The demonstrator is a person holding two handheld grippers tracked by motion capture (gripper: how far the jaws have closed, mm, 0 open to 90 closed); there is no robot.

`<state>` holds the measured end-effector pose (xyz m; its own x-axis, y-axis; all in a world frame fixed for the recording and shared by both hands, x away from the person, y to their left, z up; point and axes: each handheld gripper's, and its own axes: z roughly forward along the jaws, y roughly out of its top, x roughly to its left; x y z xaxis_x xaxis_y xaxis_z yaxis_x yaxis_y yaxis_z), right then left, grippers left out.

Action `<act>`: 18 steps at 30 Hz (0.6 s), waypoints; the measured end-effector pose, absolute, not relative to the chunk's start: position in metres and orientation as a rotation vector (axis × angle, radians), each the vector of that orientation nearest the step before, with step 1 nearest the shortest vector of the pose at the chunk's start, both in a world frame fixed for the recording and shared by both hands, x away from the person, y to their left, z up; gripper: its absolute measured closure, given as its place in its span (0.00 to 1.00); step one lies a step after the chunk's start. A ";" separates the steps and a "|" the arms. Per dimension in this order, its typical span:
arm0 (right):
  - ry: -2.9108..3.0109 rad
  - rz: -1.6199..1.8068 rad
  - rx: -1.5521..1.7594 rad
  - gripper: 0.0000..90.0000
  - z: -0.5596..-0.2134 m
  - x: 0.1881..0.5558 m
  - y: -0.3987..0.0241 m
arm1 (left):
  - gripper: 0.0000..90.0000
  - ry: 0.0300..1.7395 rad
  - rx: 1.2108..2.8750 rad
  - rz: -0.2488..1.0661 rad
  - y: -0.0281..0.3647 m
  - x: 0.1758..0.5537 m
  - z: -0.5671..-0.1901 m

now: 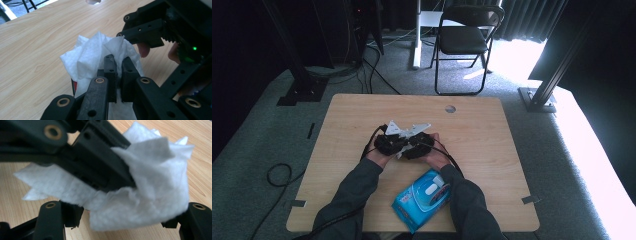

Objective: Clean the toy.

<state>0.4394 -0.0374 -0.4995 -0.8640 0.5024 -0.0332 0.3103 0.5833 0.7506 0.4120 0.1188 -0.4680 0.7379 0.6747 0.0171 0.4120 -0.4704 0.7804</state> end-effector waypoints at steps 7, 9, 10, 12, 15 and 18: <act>2.569 1.150 0.672 0.38 -0.499 0.439 -0.037 | 0.95 0.815 2.136 0.424 0.122 0.413 -0.467; 2.568 1.150 0.673 0.38 -0.499 0.439 -0.038 | 0.95 0.834 2.128 0.439 0.126 0.415 -0.467; 2.569 1.148 0.671 0.38 -0.499 0.439 -0.038 | 0.95 0.845 2.123 0.440 0.128 0.416 -0.467; 2.569 1.148 0.668 0.38 -0.499 0.439 -0.038 | 0.95 0.865 2.110 0.441 0.132 0.417 -0.467; 2.571 1.148 0.667 0.38 -0.499 0.439 -0.038 | 0.96 0.891 2.098 0.453 0.138 0.419 -0.467; 2.571 1.148 0.667 0.38 -0.499 0.439 -0.038 | 0.96 0.915 2.088 0.459 0.146 0.420 -0.466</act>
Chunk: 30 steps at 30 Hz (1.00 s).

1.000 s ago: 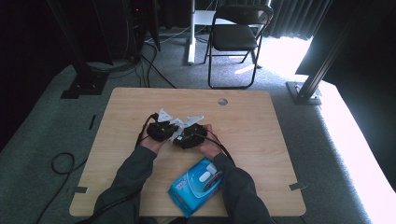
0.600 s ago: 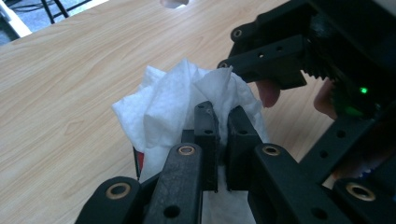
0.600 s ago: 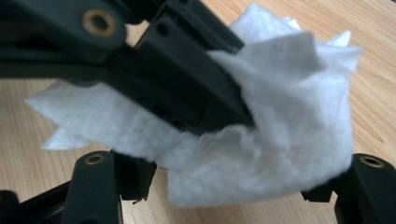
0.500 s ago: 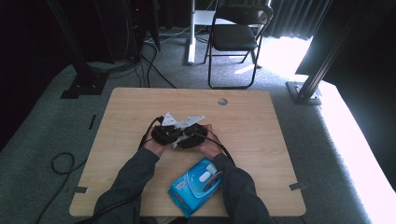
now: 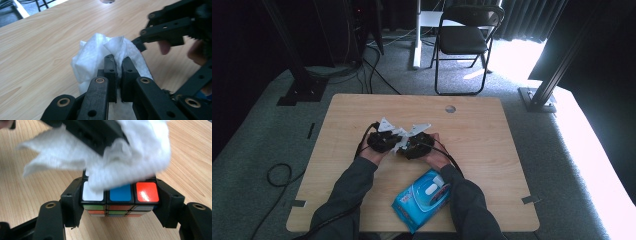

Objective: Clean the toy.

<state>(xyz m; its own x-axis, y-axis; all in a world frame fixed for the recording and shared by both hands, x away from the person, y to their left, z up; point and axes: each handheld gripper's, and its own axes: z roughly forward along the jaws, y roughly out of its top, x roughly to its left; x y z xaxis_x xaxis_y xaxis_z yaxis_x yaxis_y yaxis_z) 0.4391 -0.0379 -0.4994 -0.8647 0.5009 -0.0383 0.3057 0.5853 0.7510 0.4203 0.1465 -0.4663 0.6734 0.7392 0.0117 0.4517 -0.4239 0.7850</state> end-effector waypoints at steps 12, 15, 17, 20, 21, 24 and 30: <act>2.563 1.156 0.650 0.38 -0.499 0.438 -0.038 | 0.96 1.015 2.045 0.451 0.174 0.425 -0.472; 2.564 1.158 0.630 0.38 -0.498 0.437 -0.037 | 0.96 1.016 2.034 0.422 0.173 0.426 -0.476; 2.568 1.159 0.621 0.38 -0.498 0.436 -0.037 | 0.96 1.015 2.040 0.412 0.170 0.427 -0.479; 2.567 1.163 0.615 0.38 -0.498 0.435 -0.037 | 0.96 1.013 2.047 0.400 0.167 0.428 -0.483; 2.565 1.163 0.614 0.38 -0.498 0.435 -0.037 | 0.96 1.013 2.046 0.398 0.166 0.429 -0.483; 2.561 1.171 0.617 0.38 -0.498 0.435 -0.038 | 0.96 1.006 2.043 0.385 0.167 0.429 -0.484; 2.556 1.180 0.617 0.38 -0.497 0.435 -0.038 | 0.96 1.001 2.075 0.366 0.168 0.430 -0.490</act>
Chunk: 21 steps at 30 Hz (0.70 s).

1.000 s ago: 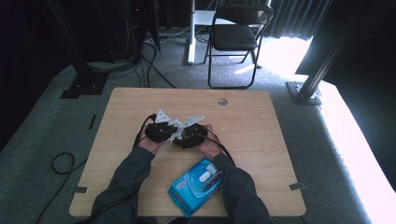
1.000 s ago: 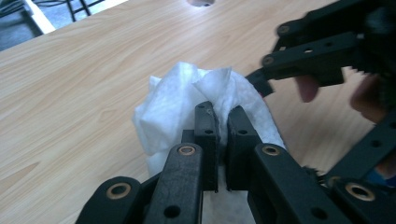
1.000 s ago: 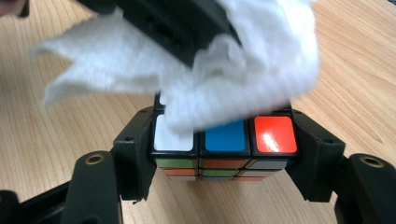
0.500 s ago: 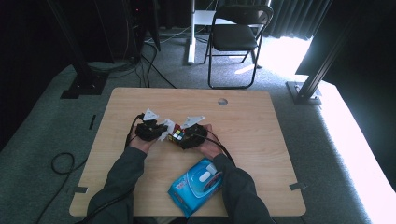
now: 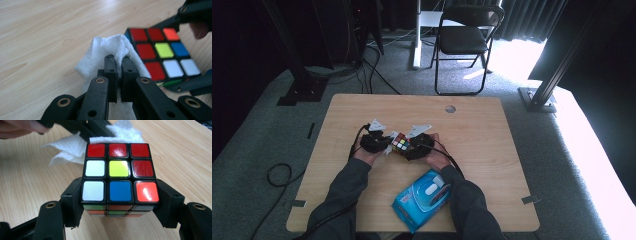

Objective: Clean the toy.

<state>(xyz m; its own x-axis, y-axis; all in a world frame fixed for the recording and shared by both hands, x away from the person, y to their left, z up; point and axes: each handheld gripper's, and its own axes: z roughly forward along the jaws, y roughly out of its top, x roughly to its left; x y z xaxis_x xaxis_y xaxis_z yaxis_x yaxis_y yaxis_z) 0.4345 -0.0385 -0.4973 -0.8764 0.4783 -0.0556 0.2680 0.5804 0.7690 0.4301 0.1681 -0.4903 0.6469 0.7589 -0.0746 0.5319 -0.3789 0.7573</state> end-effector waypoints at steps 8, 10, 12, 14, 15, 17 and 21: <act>2.552 1.194 0.631 0.38 -0.497 0.435 -0.040 | 0.96 1.009 2.088 0.347 0.169 0.431 -0.496; 2.552 1.201 0.631 0.38 -0.497 0.435 -0.040 | 0.96 1.000 2.088 0.346 0.170 0.431 -0.494; 2.554 1.199 0.625 0.38 -0.497 0.435 -0.040 | 0.96 0.996 2.075 0.342 0.171 0.431 -0.493; 2.556 1.193 0.622 0.38 -0.497 0.434 -0.039 | 0.96 0.994 2.061 0.340 0.171 0.431 -0.491; 2.559 1.189 0.618 0.38 -0.498 0.434 -0.039 | 0.96 0.988 2.060 0.345 0.171 0.431 -0.490; 2.560 1.185 0.610 0.38 -0.498 0.434 -0.039 | 0.96 0.984 2.047 0.353 0.170 0.430 -0.487; 2.568 1.185 0.601 0.38 -0.498 0.434 -0.038 | 0.96 0.972 2.017 0.357 0.170 0.429 -0.480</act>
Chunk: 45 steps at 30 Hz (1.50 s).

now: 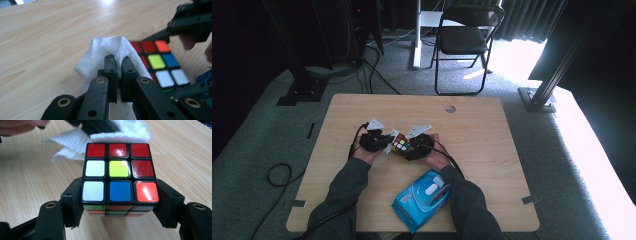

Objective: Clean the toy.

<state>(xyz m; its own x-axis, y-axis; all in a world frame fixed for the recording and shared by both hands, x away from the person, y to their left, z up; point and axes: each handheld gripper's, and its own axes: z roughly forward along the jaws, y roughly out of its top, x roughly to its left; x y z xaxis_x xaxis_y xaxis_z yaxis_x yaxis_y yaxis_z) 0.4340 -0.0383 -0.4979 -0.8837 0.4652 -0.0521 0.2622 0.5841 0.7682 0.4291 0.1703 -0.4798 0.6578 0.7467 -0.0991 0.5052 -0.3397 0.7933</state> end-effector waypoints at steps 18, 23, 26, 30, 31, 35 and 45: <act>2.570 1.181 0.572 0.38 -0.498 0.432 -0.038 | 0.96 0.984 2.035 0.366 0.166 0.434 -0.483; 2.570 1.176 0.571 0.38 -0.498 0.432 -0.038 | 0.96 0.980 2.047 0.364 0.168 0.432 -0.484; 2.568 1.180 0.584 0.38 -0.498 0.432 -0.038 | 0.96 0.978 2.057 0.363 0.168 0.430 -0.487; 2.567 1.174 0.592 0.38 -0.498 0.432 -0.038 | 0.96 0.982 2.066 0.371 0.169 0.427 -0.490; 2.565 1.172 0.596 0.38 -0.498 0.432 -0.038 | 0.96 0.979 2.070 0.372 0.170 0.426 -0.490; 2.560 1.177 0.618 0.38 -0.498 0.434 -0.039 | 0.96 0.972 2.065 0.376 0.172 0.422 -0.487; 2.555 1.185 0.623 0.38 -0.498 0.434 -0.039 | 0.96 0.957 2.072 0.400 0.172 0.417 -0.483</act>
